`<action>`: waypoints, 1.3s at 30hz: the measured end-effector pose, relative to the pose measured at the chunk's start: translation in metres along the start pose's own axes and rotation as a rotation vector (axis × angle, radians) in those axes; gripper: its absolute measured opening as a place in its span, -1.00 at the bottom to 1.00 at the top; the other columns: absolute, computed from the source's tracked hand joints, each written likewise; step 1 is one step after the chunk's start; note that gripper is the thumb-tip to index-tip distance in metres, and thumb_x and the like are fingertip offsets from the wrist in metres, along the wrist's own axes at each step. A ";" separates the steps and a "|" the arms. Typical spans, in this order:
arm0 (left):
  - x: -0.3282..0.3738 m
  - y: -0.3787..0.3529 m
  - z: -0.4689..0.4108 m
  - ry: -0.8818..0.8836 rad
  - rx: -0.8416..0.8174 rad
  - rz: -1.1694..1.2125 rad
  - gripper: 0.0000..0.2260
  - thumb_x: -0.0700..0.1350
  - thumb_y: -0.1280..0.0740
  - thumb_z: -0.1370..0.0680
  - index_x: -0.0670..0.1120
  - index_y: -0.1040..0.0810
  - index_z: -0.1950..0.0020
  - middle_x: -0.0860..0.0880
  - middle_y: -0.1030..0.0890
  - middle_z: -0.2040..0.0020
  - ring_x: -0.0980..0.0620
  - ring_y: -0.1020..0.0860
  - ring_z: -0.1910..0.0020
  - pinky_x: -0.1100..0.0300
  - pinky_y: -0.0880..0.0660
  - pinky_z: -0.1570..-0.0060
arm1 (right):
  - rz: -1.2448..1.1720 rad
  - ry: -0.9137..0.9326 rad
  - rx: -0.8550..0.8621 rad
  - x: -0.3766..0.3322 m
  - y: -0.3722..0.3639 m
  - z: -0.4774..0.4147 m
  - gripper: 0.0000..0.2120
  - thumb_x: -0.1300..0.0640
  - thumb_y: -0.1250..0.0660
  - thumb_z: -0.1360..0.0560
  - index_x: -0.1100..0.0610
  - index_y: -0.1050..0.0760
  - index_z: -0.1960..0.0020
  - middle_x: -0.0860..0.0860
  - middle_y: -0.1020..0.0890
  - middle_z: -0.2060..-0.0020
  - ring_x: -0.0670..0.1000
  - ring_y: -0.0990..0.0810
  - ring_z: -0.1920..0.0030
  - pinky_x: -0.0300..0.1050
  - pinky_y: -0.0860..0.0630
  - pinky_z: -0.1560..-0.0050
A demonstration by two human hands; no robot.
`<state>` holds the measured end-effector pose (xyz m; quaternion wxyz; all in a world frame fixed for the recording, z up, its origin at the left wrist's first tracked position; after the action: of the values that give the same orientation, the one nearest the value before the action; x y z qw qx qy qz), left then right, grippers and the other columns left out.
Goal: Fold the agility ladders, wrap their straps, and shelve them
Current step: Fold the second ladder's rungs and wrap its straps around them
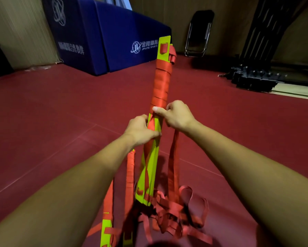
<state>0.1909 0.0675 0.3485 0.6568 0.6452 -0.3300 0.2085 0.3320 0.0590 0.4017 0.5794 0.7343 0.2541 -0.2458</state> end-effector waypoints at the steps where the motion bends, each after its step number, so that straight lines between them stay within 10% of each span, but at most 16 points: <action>1: -0.001 -0.002 -0.001 0.011 -0.025 0.072 -0.64 -0.02 -0.61 -0.29 -0.06 -0.62 -0.01 -0.02 -0.72 0.12 -0.04 -0.68 0.06 0.04 -0.60 -0.02 | -0.085 0.027 -0.053 -0.002 -0.003 0.000 -0.52 -0.16 -0.35 -0.53 0.15 -0.45 0.41 0.09 -0.54 0.50 0.07 -0.51 0.42 -0.04 -0.43 0.26; 5: -0.004 -0.009 -0.004 0.013 -0.110 0.229 -0.49 -0.04 -0.56 -0.13 -0.07 -0.62 -0.06 -0.05 -0.73 0.05 -0.09 -0.69 0.00 -0.10 -0.59 -0.13 | -0.244 0.085 -0.238 -0.007 -0.005 0.005 -0.62 0.07 -0.34 -0.59 0.12 -0.46 0.39 0.01 -0.51 0.49 -0.16 -0.38 0.53 -0.25 -0.34 0.38; 17: 0.006 0.002 -0.004 -0.121 -0.041 0.137 -0.63 -0.07 -0.61 -0.36 -0.02 -0.58 -0.09 0.08 -0.57 0.23 0.09 -0.51 0.25 0.20 -0.48 0.18 | -0.079 0.177 -0.060 -0.013 0.003 -0.001 -0.62 -0.08 -0.38 -0.53 0.08 -0.45 0.37 0.01 -0.55 0.48 -0.06 -0.45 0.45 -0.13 -0.38 0.33; 24: -0.007 0.001 -0.003 -0.010 -0.081 0.331 -0.33 -0.19 -0.61 -0.20 -0.05 -0.40 -0.23 -0.14 -0.65 -0.02 -0.06 -0.62 0.07 0.00 -0.59 0.00 | -0.537 0.076 -0.366 -0.010 -0.019 0.007 -0.91 0.20 -0.35 -0.58 0.23 -0.52 -0.01 0.09 -0.48 0.36 -0.08 -0.40 0.39 -0.26 -0.35 0.35; 33: 0.007 0.002 0.001 -0.114 -0.067 -0.087 -0.64 0.11 -0.53 -0.42 -0.04 -0.52 -0.05 0.00 -0.62 0.14 -0.03 -0.58 0.15 0.19 -0.44 0.22 | -0.451 0.041 -0.162 -0.004 -0.008 0.000 -0.74 0.08 -0.39 -0.56 0.20 -0.48 0.22 0.02 -0.49 0.46 -0.15 -0.34 0.52 -0.24 -0.27 0.42; 39: 0.016 0.001 0.000 -0.144 -0.072 -0.034 -0.76 -0.06 -0.51 -0.45 -0.12 -0.63 -0.05 -0.07 -0.52 0.38 -0.04 -0.54 0.33 0.43 -0.30 0.44 | -0.295 0.017 -0.101 0.006 -0.007 -0.007 -0.61 -0.12 -0.46 -0.46 0.11 -0.47 0.36 0.02 -0.50 0.48 -0.07 -0.36 0.48 -0.13 -0.27 0.39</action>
<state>0.2010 0.0655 0.3604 0.6576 0.6399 -0.3728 0.1384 0.3328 0.0675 0.3943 0.5711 0.6610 0.3761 -0.3090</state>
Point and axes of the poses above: each hand's wrist, its own z-axis away from the middle knuckle, its own y-axis out of the back of the hand, x = y × z, the point moved 10 cm from there along -z, towards the middle knuckle
